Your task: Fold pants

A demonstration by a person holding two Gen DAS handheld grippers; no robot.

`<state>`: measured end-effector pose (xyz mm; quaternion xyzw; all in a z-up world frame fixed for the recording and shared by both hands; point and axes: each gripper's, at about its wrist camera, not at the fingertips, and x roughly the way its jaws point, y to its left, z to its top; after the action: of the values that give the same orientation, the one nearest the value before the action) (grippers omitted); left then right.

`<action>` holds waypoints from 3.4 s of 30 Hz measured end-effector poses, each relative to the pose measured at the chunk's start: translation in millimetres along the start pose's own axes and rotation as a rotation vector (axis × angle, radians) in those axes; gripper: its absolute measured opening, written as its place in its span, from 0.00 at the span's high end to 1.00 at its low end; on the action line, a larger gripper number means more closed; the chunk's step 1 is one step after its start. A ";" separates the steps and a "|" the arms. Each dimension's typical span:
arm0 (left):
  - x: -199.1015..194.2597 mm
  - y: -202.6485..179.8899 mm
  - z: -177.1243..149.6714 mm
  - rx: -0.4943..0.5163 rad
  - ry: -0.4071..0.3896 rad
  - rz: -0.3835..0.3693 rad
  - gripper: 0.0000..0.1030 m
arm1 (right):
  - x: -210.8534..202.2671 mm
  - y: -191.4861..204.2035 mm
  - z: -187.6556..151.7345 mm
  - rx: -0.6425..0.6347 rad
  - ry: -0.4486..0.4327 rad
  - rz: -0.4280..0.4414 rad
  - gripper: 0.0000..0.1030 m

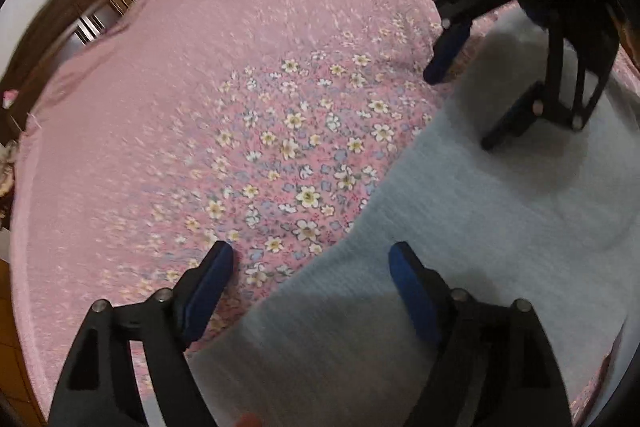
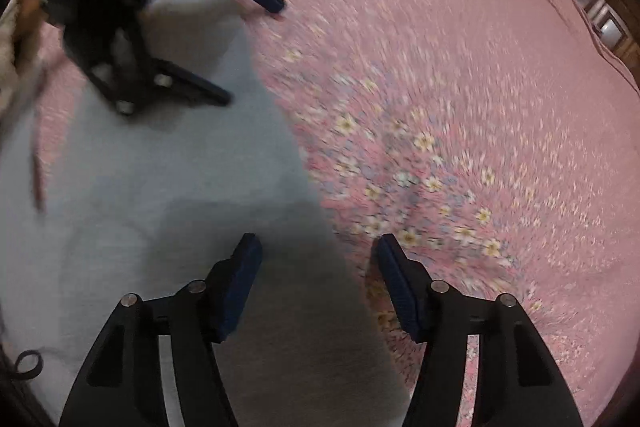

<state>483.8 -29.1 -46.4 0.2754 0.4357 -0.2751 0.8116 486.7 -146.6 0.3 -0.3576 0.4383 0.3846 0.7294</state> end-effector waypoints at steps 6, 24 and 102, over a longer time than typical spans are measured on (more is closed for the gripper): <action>-0.8 26.2 -10.9 -0.169 0.008 -0.149 0.63 | -4.3 6.7 -10.2 0.012 -0.042 0.021 0.79; -116.7 -52.6 -50.5 -0.061 -0.198 0.151 0.96 | -98.0 128.6 -62.2 -0.272 -0.153 -0.406 0.96; -233.8 -277.8 -221.0 -0.500 -0.186 0.036 0.47 | -84.6 410.8 -213.5 -0.493 -0.185 -0.542 0.79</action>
<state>60.7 -22.7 -6.8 0.0475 0.4086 -0.1684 0.8958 22.5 -166.6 -75.0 -0.5892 0.1544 0.3023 0.7332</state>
